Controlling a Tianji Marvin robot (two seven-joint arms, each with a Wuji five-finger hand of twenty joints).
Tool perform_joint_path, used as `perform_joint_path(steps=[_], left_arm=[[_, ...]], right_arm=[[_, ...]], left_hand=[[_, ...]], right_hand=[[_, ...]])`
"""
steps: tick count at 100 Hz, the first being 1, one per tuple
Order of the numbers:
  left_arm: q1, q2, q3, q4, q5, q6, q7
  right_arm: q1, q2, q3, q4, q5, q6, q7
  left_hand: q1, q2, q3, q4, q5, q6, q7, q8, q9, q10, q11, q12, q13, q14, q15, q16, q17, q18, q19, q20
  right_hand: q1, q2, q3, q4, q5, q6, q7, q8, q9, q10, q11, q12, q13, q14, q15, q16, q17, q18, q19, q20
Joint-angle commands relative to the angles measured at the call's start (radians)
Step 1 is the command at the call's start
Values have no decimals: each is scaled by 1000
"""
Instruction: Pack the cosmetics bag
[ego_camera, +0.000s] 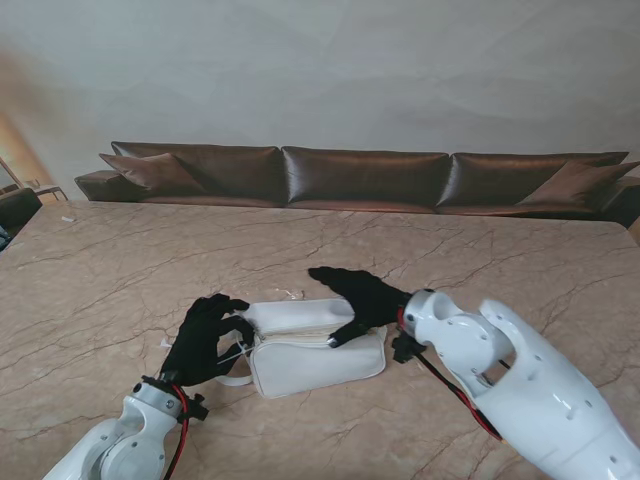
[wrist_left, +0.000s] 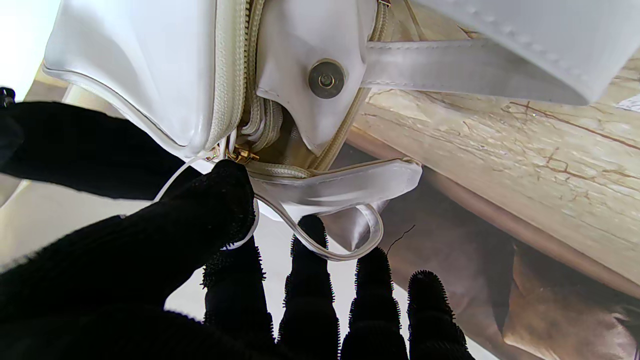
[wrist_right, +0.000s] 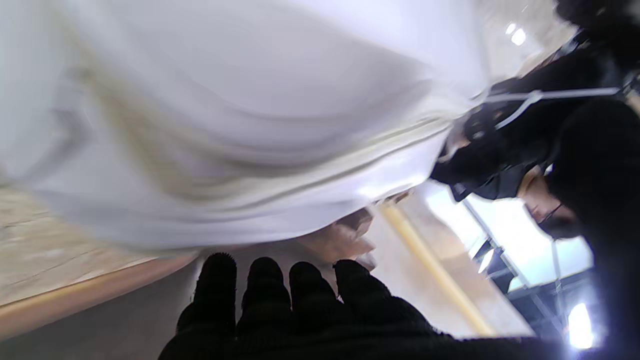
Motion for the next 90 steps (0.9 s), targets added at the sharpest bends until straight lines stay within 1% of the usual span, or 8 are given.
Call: perform_joint_path(steps=[1,12,21,28,45,68,80,90], left_arm=[[5,-6,9,-4,5,4,0],[8,-11,14,-3,-5,15,18],[15,-11,12,-11,-1,38,20],[17,-11,10,-12,0,40,23],[21,-12,8,-14,-1,31,28],[13,-12,12,-5,-16,20,14],[13,-12,12,-4,-18,19,11],[13,-12,11,-5,-19,17,12]], right_arm=[[46,-24,-32,-15,15,3,24],[130,-34,-139,29,9,10,13],[192,-43,-223,70,10,13,4],[228,-50,-281,97,-5,22,-11],[266,-95,-371,216,-118,-18,-200],[343,-102,-479,273,-40,-53,-136],[373,-103,-521,289,-64,-64,-133],[370,-115,-533,311,-142,-66,-209]], left_hand=[[7,-25,-29,-69,76,37,138,0,32,-21,38,15,-15,-5,24,11,-16,-25,4,26],[7,6,-62,-66,56,29,167,39,-4,-20,43,24,-46,-12,24,14,-10,-40,-18,4],[3,25,-83,-53,58,16,147,90,-55,-15,38,32,-59,-16,-44,19,4,-53,-54,-72],[-1,25,-83,-49,59,12,145,101,-68,-16,36,33,-68,-17,-53,30,4,-54,-57,-86],[-7,28,-88,-45,57,-2,133,126,-73,-16,39,36,-65,-16,-69,61,7,-49,-68,-129],[-4,29,-94,-43,58,-4,123,143,-67,-15,36,34,-61,-14,-64,62,8,-46,-70,-140],[-3,30,-97,-43,57,-6,118,149,-64,-16,36,33,-59,-14,-58,62,8,-46,-66,-141],[-2,33,-100,-42,57,-8,114,154,-64,-17,36,33,-59,-14,-54,61,6,-45,-63,-140]], right_hand=[[15,20,-22,4,20,27,-15,-113,-54,21,-41,-29,-33,12,-41,-25,2,-22,-64,-19],[15,18,-24,3,24,46,-27,-156,-58,36,-50,-35,-37,19,-73,-71,12,-17,-117,-59],[16,13,-23,3,25,56,-42,-170,-58,47,-51,-35,-39,36,-78,-124,21,-4,-150,-92],[17,3,-14,2,27,63,-47,-175,-59,54,-51,-35,-40,54,-78,-132,22,10,-149,-91],[-36,-31,51,-10,29,79,-50,-178,-59,76,-51,-35,-28,92,-12,-36,-2,50,-9,25],[-40,-17,38,-12,29,71,-50,-178,-32,56,-38,-30,90,79,68,-14,41,56,95,40],[8,-32,34,-7,25,36,-36,-165,-5,-36,192,120,225,4,148,82,70,41,216,77],[50,-42,40,1,17,-18,13,-110,2,-163,654,359,350,-80,354,274,157,34,341,144]])
